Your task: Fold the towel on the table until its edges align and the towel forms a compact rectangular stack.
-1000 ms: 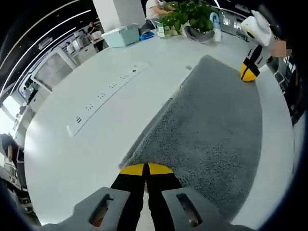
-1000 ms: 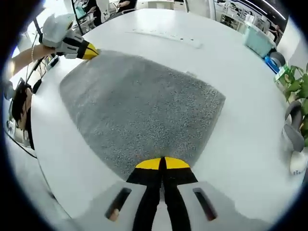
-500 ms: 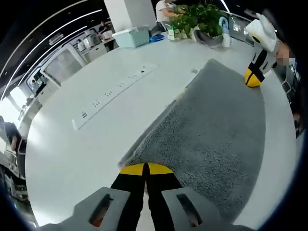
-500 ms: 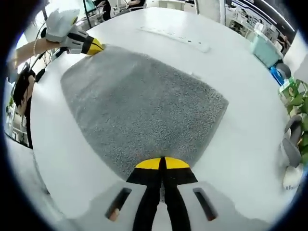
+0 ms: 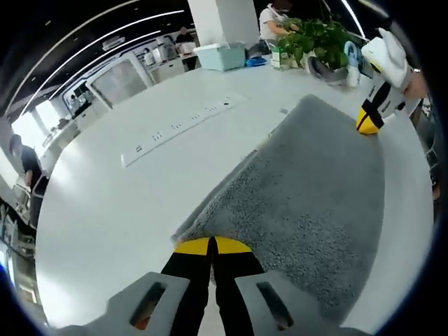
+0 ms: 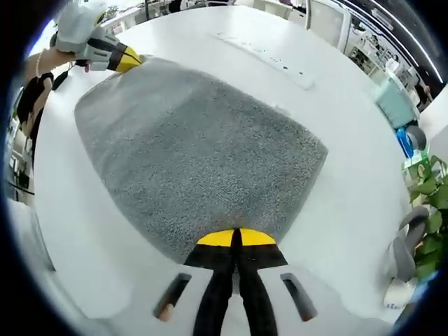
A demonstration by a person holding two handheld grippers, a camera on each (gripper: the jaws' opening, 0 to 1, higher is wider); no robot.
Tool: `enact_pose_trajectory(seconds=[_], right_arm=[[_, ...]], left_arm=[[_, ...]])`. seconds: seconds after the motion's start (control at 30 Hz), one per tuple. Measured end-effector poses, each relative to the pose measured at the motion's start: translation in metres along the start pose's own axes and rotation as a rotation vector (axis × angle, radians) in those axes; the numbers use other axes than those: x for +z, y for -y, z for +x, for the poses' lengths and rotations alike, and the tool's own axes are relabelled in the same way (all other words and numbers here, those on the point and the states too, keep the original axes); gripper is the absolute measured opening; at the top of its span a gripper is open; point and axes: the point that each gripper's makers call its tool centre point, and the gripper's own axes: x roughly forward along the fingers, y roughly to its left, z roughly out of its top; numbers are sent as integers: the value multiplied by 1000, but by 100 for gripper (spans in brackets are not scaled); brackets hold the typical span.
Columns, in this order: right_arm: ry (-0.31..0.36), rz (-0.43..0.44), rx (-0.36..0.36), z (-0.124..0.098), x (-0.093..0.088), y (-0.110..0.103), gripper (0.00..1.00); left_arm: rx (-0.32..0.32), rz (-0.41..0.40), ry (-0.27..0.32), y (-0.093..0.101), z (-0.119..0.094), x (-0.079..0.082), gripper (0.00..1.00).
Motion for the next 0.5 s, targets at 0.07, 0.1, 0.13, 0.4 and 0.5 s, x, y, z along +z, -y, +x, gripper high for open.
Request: enact_pose_trajectory(seconds=[0.07,0.1,0.13,0.4,0.5], right_arm=[[8,-3,1,2,3,5,0],[12,-2,2,2,4,7,0],[17,0,4,3,5,9,0],[67,48,13,11,15,28,0],[76,32,10,12,18,30,0]], left_arm=[[8,11,-11,3,-2,-2,0],[10,14,-14,4,-3,-2,0],[11,13,-17,4,-4,-3,0],[24,9,-25,13,-10,-10,0],[36,-17,-25,15,-12,-11,0]])
